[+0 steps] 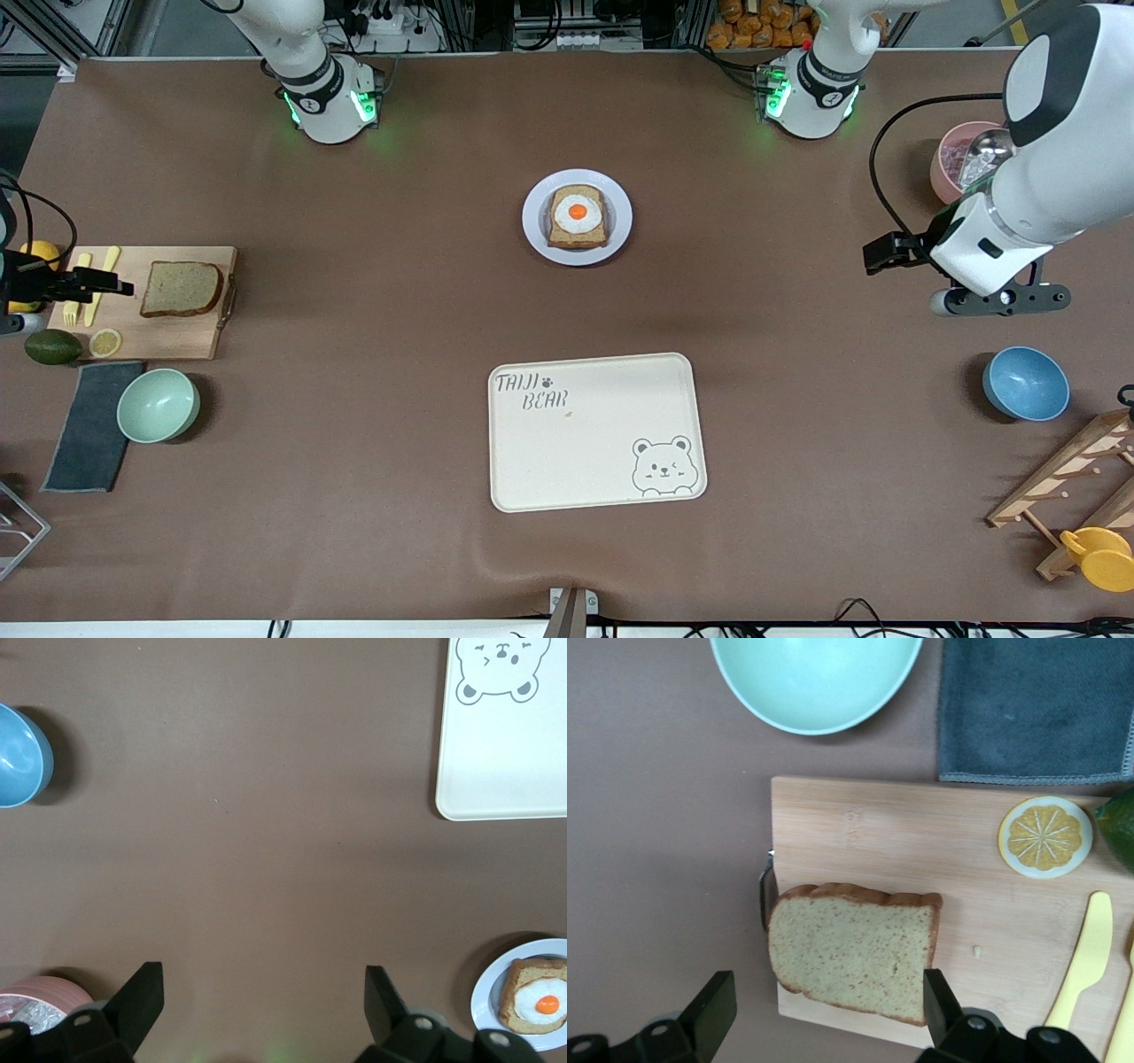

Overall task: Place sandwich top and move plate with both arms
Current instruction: 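Lower the right gripper and grasp the bread slice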

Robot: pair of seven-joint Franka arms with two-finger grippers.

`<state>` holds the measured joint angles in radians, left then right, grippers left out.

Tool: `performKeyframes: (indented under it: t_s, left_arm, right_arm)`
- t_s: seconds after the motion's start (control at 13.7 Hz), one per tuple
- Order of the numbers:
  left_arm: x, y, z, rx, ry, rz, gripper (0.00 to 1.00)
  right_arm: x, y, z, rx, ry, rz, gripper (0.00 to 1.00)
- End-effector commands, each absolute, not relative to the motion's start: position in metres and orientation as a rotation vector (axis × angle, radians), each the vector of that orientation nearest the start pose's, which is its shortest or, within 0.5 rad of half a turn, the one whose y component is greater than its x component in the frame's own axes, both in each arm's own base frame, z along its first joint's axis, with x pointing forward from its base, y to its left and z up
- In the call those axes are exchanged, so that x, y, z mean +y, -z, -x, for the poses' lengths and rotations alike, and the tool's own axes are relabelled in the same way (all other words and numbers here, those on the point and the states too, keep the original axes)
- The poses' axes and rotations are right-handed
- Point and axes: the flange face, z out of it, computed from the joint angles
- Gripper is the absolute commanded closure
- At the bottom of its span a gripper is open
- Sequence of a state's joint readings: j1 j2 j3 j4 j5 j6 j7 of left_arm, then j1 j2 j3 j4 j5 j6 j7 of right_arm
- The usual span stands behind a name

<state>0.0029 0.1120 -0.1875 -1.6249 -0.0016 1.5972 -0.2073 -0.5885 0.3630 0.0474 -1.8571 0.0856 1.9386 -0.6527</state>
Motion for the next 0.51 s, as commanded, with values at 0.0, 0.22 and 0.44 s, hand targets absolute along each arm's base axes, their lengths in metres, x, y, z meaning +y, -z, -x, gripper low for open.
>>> performKeyframes:
  t_s: [0.0, 0.22, 0.44]
  left_arm:
    - [-0.104, -0.539, -0.573, -0.061, -0.214, 3.148, 0.0]
    - [-0.104, -0.538, -0.573, -0.061, -0.214, 3.148, 0.0]
    - [-0.104, -0.538, -0.573, -0.061, -0.214, 3.148, 0.0]
  right_arm:
    - [-0.319, -0.292, -0.511, -0.084, -0.234, 2.882, 0.17]
    - [-0.334, -0.267, -0.504, -0.064, -0.236, 2.871, 0.2]
    - [-0.352, -0.243, -0.493, -0.093, -0.22, 2.858, 0.22]
